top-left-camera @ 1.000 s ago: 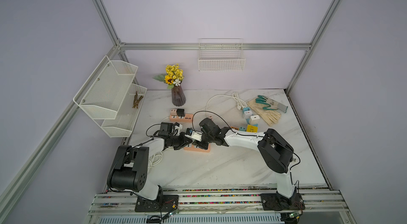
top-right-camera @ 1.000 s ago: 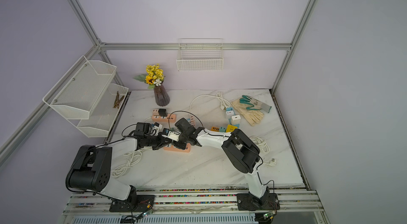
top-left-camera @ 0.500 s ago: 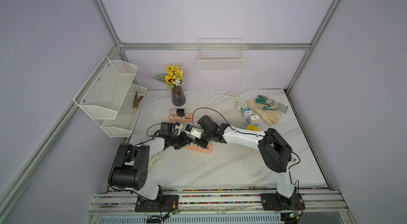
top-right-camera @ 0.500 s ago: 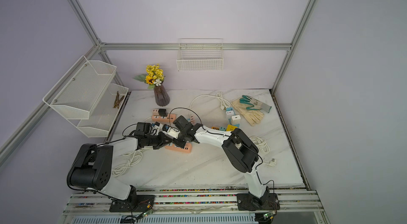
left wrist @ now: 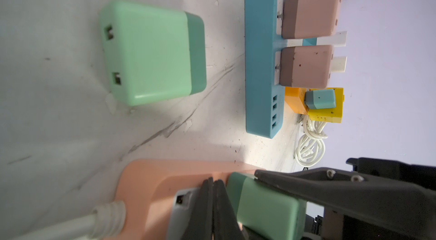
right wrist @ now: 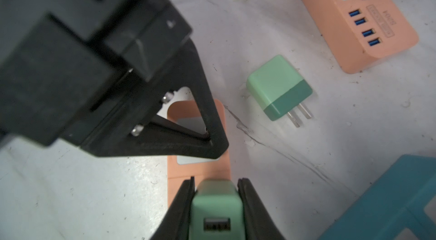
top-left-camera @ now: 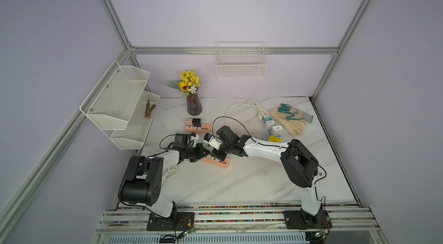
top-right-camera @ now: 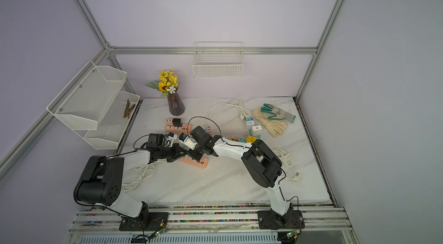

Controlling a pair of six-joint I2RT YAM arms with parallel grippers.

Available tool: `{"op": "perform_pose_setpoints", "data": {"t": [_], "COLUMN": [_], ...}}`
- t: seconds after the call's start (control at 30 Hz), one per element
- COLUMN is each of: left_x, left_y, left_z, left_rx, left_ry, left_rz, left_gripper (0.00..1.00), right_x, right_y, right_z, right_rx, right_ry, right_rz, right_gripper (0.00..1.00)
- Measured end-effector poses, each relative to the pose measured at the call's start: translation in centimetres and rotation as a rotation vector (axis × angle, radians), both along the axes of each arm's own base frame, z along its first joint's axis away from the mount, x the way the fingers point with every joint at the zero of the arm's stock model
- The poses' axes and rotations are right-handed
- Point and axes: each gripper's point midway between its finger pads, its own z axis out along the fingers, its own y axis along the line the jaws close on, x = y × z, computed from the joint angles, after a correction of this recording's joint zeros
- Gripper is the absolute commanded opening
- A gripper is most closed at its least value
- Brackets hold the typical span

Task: Pull the plug off the socket
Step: Remove the plug from the socket.

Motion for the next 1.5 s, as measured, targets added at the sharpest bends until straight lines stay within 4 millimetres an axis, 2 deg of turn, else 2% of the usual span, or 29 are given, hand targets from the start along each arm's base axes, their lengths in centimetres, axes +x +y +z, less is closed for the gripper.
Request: {"op": "perform_pose_setpoints", "data": {"t": [0.3, 0.6, 1.2, 1.37, 1.5], "left_x": [-0.4, -0.3, -0.5, -0.6, -0.6], "left_y": [-1.3, -1.7, -1.9, -1.9, -1.9], "left_z": [0.0, -0.2, -0.4, -0.5, -0.2], "left_rx": [-0.031, -0.039, -0.023, -0.023, -0.024], "left_ry": [-0.008, -0.061, -0.101, -0.097, -0.099], "left_rz": [-0.011, -0.014, -0.017, -0.016, -0.015], "left_gripper": [0.07, 0.06, 0.06, 0.06, 0.06], "right_x": [-0.3, 0.4, 0.6, -0.3, -0.6], "right_y": [0.2, -0.6, -1.3, -0.7, -0.6], "right_z": [-0.1, 0.2, 0.2, 0.7, 0.9], "right_rx": [0.02, 0.002, 0.013, -0.011, -0.082], "right_ry": [-0.013, 0.062, 0.138, 0.055, -0.065], "right_rz": [0.027, -0.1, -0.134, -0.019, -0.031], "right_gripper": [0.0, 0.0, 0.0, 0.0, 0.0]}}
